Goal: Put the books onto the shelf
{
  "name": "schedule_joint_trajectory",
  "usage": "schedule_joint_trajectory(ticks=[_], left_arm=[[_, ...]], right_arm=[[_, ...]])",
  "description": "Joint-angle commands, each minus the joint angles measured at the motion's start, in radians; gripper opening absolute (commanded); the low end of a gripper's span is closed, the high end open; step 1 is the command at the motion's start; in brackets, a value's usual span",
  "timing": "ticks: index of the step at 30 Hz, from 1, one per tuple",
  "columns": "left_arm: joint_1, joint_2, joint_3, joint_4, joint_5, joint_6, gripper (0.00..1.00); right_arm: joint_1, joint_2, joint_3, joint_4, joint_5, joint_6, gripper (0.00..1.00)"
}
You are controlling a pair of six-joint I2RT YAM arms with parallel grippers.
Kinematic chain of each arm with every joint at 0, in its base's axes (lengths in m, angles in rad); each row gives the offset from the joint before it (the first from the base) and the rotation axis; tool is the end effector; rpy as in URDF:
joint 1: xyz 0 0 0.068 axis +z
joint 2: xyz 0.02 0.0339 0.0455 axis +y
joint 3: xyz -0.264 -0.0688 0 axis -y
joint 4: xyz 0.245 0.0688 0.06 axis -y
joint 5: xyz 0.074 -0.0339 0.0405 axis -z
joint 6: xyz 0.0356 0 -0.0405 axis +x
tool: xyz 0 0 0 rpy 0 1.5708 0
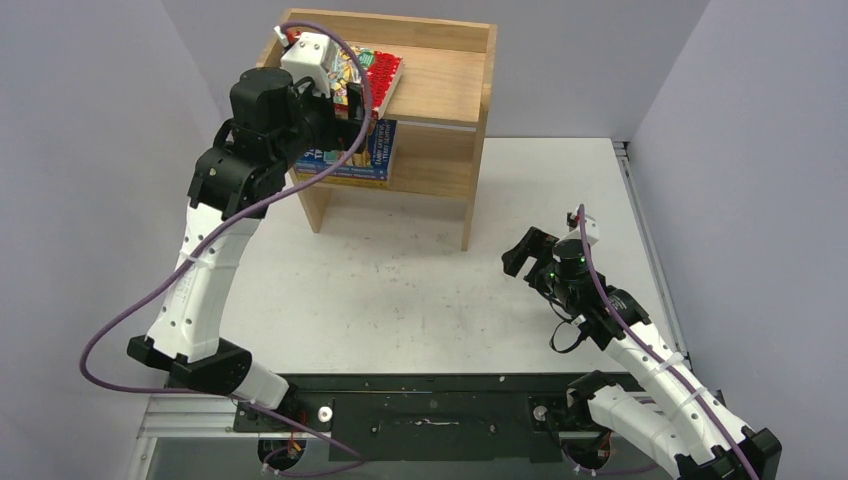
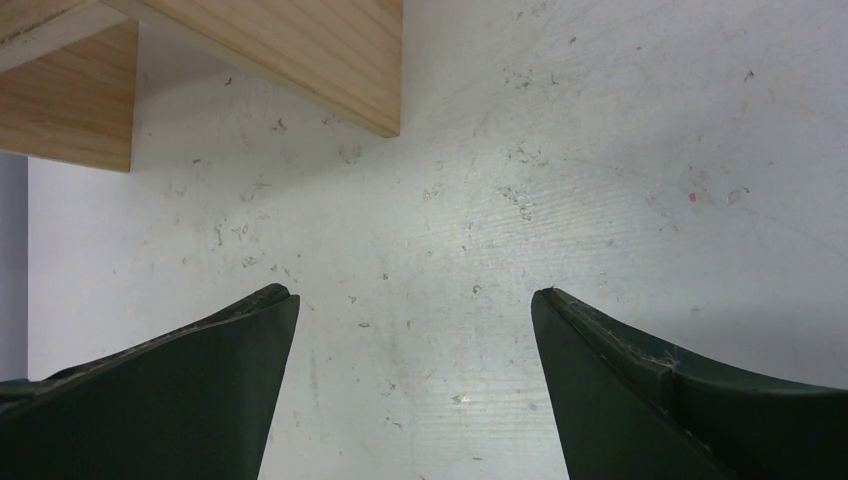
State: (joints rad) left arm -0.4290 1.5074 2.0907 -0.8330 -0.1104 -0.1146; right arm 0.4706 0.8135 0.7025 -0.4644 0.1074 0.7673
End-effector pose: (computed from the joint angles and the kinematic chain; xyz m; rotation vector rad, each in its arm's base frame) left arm 0.2569 -0.1132 0.5350 0.2085 1.8162 -0.2838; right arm 0.1627 0.0785 0.2783 0.3894 2.1699 0.5982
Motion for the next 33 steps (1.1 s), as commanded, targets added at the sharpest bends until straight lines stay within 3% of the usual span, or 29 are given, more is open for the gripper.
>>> schedule_joint_trajectory(ticks=[1, 13, 22, 33], left_arm=[[-0.103, -0.047, 0.132, -0.019, -0.088, 0.069, 0.94], [-0.175, 0.247, 0.453, -0.066, -0.175, 0.193, 0.95], [-0.177, 0.310, 0.468, -0.020, -0.191, 0.217, 0.95], [-0.191, 0.376, 0.477, -0.006, -0.361, 0.267, 0.94]], right_arm=[[-0.003, 0.009, 0.015, 0.026, 0.018, -0.012, 0.90], [-0.001, -0.013, 0.021, 0.001, 0.033, -0.006, 0.90], [-0.002, -0.001, 0.020, 0.009, 0.032, -0.005, 0.90], [-0.002, 0.010, 0.019, 0.020, 0.029, -0.005, 0.90]])
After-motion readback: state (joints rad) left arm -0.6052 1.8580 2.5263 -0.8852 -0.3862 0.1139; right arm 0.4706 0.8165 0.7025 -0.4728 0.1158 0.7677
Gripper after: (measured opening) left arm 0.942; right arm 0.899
